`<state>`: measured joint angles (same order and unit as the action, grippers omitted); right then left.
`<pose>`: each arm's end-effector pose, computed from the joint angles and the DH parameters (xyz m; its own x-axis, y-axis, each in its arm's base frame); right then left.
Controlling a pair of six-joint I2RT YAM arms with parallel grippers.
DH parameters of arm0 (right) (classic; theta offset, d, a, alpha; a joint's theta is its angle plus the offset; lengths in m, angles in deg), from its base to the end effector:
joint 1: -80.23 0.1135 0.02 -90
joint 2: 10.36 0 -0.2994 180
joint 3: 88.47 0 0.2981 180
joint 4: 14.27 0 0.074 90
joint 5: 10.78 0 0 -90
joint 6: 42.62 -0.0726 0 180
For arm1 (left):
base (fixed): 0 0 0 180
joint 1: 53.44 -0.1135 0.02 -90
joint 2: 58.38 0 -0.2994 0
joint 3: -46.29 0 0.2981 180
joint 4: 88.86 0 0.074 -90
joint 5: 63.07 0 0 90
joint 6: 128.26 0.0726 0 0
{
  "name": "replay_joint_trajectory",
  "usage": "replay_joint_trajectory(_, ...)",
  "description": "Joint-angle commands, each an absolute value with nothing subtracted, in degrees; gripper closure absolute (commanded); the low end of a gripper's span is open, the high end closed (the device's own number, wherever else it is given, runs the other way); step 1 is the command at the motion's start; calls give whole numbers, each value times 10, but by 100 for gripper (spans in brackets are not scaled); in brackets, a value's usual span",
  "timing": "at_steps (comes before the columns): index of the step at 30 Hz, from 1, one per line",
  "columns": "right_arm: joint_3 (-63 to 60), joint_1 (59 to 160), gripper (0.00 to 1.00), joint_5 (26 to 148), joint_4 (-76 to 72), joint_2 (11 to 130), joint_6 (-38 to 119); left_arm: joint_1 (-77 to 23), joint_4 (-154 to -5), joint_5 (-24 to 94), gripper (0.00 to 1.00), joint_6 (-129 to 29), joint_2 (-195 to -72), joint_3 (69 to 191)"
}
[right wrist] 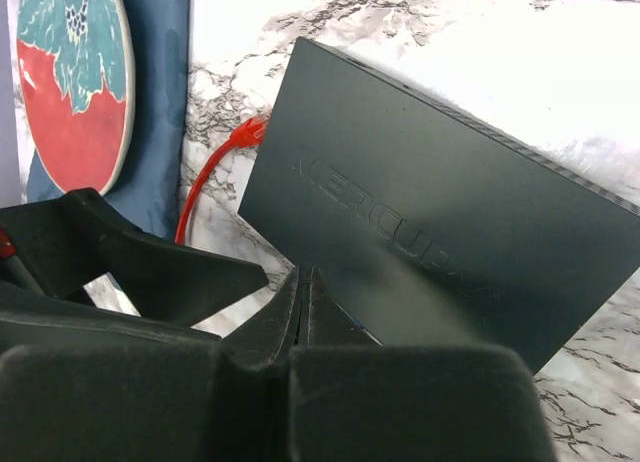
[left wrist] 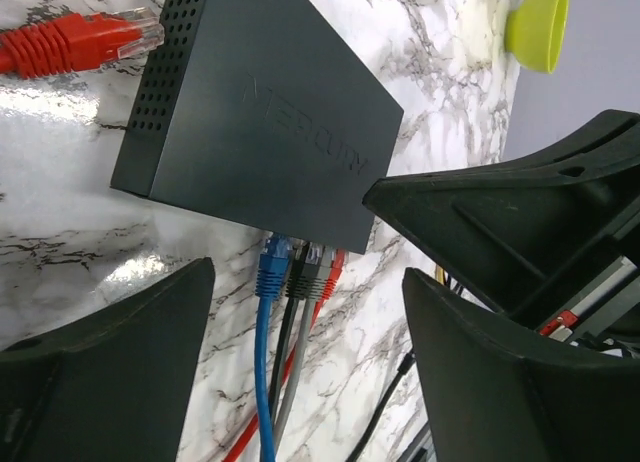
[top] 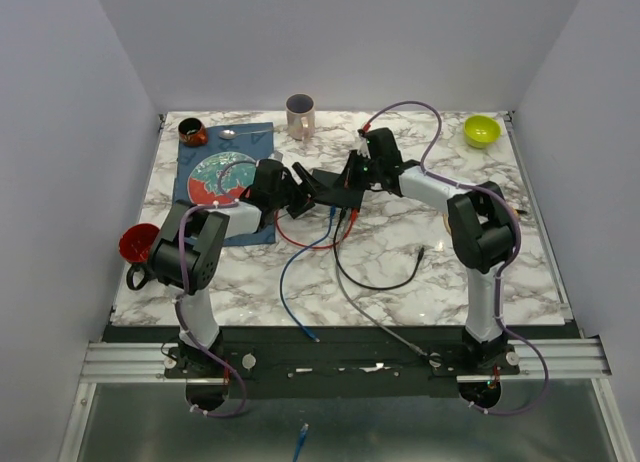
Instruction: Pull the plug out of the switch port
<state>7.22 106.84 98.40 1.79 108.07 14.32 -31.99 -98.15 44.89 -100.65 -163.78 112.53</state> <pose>0.4798 0.2670 0.1722 -0.8252 0.1629 -0.5409 -0.2408 0.7647 0.5977 0.4150 -0.1871 0.1427 -0.7436 -0.6135 -0.2658 -0.1342 0.5264 -0.8396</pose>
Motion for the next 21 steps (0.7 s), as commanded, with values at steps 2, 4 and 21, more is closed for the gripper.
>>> replay_joint_trajectory(2,69,1062,99,991,27,1095,125,-320,-1028,482,25,-1029,-1659,1126)
replay_joint_trajectory(4,60,1059,99,984,27,1096,112,-320,-1030,483,30,-1028,-1663,1125)
replay_joint_trajectory(21,19,1035,99,968,23,1101,79,-285,-1006,442,33,-1014,-1695,1117)
